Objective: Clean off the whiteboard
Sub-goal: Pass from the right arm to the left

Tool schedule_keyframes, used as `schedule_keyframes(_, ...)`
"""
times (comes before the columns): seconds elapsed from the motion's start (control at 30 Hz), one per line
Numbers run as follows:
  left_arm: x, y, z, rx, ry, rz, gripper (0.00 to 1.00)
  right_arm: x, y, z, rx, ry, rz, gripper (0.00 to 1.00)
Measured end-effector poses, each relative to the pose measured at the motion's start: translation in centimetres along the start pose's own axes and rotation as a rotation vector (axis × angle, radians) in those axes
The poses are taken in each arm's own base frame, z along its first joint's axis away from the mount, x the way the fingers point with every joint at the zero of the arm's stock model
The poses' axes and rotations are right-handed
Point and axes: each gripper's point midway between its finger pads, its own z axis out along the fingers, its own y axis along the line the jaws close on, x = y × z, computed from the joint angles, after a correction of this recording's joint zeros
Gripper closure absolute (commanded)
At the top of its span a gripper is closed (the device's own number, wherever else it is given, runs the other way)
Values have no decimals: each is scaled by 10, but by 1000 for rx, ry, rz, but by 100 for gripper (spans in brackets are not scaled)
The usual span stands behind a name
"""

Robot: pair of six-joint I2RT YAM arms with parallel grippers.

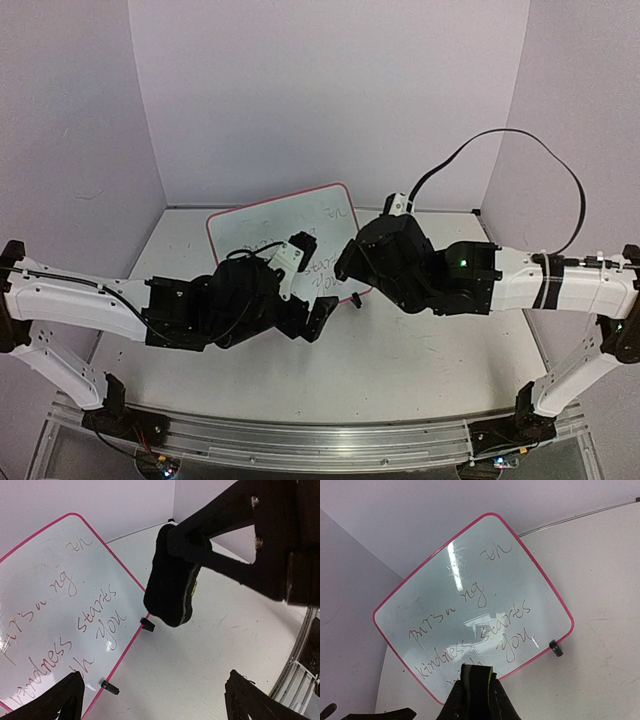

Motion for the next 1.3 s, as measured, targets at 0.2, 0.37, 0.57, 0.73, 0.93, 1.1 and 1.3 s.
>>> schedule_keyframes(0.2, -3, -1, 5, -54, -13, 44, 8, 13, 9, 5, -35, 52, 65, 99)
schedule_keyframes(0.37, 5, 1, 11, -83, 3, 85, 20, 19, 18, 4, -77, 95, 124, 99)
schedule_keyframes(0.57, 6, 4, 12, -103, 2, 105, 25, 26, 25, 2, -107, 132, 153, 99)
schedule_keyframes(0.73, 6, 5, 12, -108, 2, 124, 41, 35, 29, 3, -120, 164, 170, 99)
schedule_keyframes(0.93, 5, 5, 12, -113, 1, 141, 74, 43, 31, 4, -124, 194, 177, 97)
schedule_keyframes(1.1, 5, 7, 12, -121, 1, 155, 99, 45, 30, 4, -119, 199, 179, 85)
schedule_keyframes(1.3, 6, 5, 12, -107, 5, 166, 100, 45, 29, 3, -122, 199, 157, 49)
